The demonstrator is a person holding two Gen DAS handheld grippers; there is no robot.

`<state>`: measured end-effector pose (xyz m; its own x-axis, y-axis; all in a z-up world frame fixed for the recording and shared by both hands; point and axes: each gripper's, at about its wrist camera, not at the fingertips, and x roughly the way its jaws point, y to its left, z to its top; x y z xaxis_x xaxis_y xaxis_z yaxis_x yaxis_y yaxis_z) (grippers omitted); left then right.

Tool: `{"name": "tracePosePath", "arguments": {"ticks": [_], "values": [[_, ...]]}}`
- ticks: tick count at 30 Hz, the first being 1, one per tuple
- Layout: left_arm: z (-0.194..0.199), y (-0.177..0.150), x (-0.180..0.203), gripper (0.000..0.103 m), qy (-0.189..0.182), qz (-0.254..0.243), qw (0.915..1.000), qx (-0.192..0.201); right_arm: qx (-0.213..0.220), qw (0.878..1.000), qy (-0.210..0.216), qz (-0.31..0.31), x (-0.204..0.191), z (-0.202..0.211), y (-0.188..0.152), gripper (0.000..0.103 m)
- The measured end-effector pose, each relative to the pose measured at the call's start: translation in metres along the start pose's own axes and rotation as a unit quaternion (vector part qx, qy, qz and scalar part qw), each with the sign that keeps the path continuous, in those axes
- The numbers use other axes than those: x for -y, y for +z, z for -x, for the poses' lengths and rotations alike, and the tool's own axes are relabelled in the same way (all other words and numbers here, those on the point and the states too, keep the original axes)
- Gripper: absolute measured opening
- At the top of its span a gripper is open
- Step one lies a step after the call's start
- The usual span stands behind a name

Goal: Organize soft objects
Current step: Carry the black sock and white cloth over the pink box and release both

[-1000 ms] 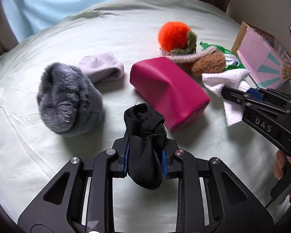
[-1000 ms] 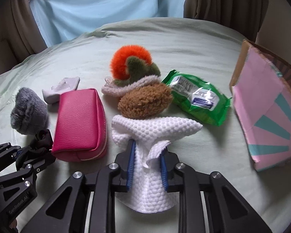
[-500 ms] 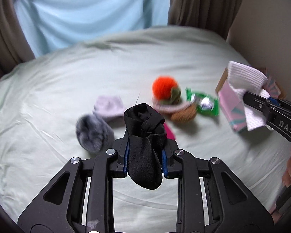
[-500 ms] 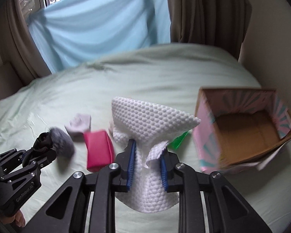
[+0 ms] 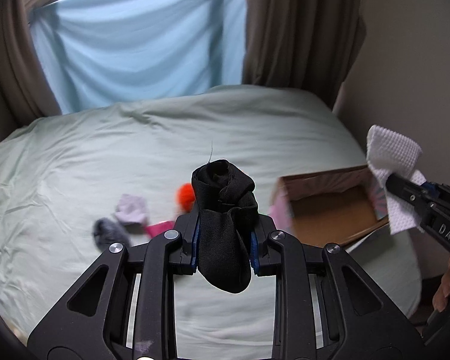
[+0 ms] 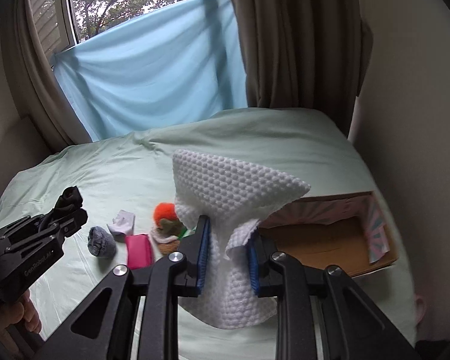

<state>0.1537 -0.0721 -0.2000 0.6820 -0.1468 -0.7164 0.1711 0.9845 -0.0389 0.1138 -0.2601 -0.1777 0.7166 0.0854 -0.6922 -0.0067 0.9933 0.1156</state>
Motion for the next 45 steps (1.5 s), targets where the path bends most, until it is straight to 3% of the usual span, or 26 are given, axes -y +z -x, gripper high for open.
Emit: {"name": "tracePosePath", "arguments": {"ticks": [8,15,26,32,38,40,41,42,43,44,45], "values": [[-0.026,0.013,0.110,0.022,-0.047,-0.021,0.9979,-0.039,-0.039,0.999,-0.019,-0.006,0.113,0.007,0.018,0.021],[-0.080,0.018,0.165,0.022,-0.067,-0.059,0.9914,-0.095,-0.082,0.995,-0.030,-0.047,0.164,-0.021,0.023,0.021],[-0.191,0.005,0.192,0.022,-0.075,-0.069,0.9711,-0.216,-0.180,0.979,-0.022,-0.091,0.210,-0.110,0.019,0.021],[-0.245,-0.012,0.194,0.022,-0.067,-0.070,0.9563,-0.276,-0.251,0.959,-0.005,-0.130,0.226,-0.172,-0.003,0.021],[-0.267,-0.021,0.196,0.022,-0.062,-0.077,0.9484,-0.301,-0.278,0.951,0.004,-0.135,0.228,-0.199,-0.015,0.021],[-0.264,-0.018,0.199,0.034,-0.061,-0.087,0.9513,-0.289,-0.285,0.949,0.008,-0.135,0.227,-0.205,-0.017,0.021],[-0.262,-0.016,0.201,0.066,-0.062,-0.095,0.9518,-0.285,-0.288,0.948,0.012,-0.137,0.226,-0.208,-0.017,0.025],[-0.260,-0.015,0.202,0.103,-0.062,-0.099,0.9522,-0.282,-0.290,0.947,0.015,-0.138,0.226,-0.210,-0.016,0.036],[-0.256,-0.013,0.202,0.102,-0.062,-0.102,0.9541,-0.275,-0.294,0.946,0.022,-0.132,0.225,-0.214,-0.013,0.047],[-0.254,-0.012,0.201,0.103,-0.063,-0.101,0.9548,-0.272,-0.294,0.946,0.022,-0.132,0.225,-0.214,-0.013,0.077],[-0.254,-0.013,0.199,0.103,-0.063,-0.098,0.9545,-0.275,-0.292,0.948,0.011,-0.124,0.224,-0.216,-0.011,0.100]]}}
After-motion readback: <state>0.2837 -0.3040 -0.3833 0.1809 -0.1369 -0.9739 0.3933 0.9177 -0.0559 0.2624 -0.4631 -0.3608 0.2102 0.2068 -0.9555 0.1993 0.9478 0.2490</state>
